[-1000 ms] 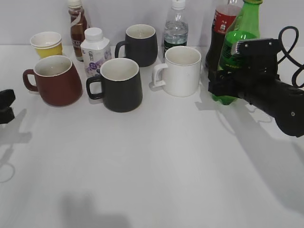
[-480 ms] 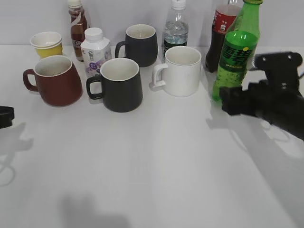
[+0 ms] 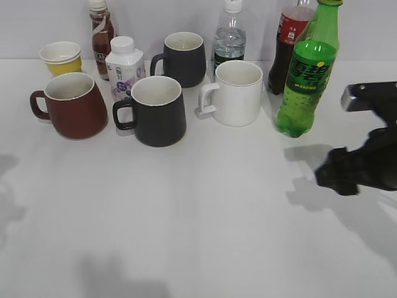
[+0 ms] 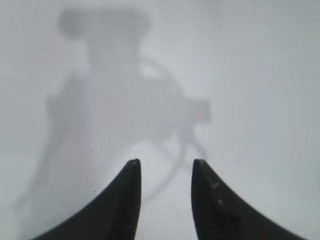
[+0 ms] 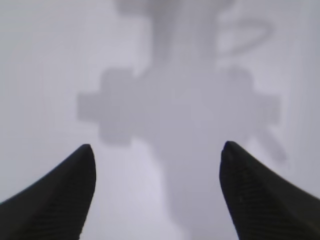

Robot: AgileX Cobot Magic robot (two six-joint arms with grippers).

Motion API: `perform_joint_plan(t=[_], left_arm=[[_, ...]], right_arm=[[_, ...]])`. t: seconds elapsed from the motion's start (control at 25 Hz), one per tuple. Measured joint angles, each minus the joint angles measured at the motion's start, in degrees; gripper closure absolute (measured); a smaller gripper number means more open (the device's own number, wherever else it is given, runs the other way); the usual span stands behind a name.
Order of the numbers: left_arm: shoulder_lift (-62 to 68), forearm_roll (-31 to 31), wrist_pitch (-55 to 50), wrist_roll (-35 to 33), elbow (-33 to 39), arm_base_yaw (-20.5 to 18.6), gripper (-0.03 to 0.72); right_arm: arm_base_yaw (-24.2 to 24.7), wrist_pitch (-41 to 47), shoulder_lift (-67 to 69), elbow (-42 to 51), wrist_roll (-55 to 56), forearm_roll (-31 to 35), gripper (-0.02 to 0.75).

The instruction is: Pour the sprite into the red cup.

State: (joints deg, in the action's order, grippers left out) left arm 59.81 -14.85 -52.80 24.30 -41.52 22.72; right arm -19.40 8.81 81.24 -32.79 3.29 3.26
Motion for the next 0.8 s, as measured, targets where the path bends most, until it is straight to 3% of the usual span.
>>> perform_joint_plan(t=[0.16, 0.36, 0.56, 0.8], left_arm=[[-5.7, 2.6, -13.7, -4.6, -1.3, 0.0, 0.420], [-20.2, 8.6, -16.6, -15.3, 0.8, 0.0, 0.420], [-36.1, 13.9, -16.9, -24.3, 3.8, 0.0, 0.420], [-51.8, 14.3, -17.1, -27.9, 8.4, 0.1, 0.420]], right_arm=[[0.0, 21.9, -7.8, -4.4, -0.1, 0.2, 0.164], [0.0, 40.1, -19.9, -5.0, -0.5, 0.2, 0.164], [0.0, 48.4, -36.0, -4.9, -0.9, 0.5, 0.164], [0.0, 54.8, -53.8, -3.0, -1.4, 0.3, 0.164]])
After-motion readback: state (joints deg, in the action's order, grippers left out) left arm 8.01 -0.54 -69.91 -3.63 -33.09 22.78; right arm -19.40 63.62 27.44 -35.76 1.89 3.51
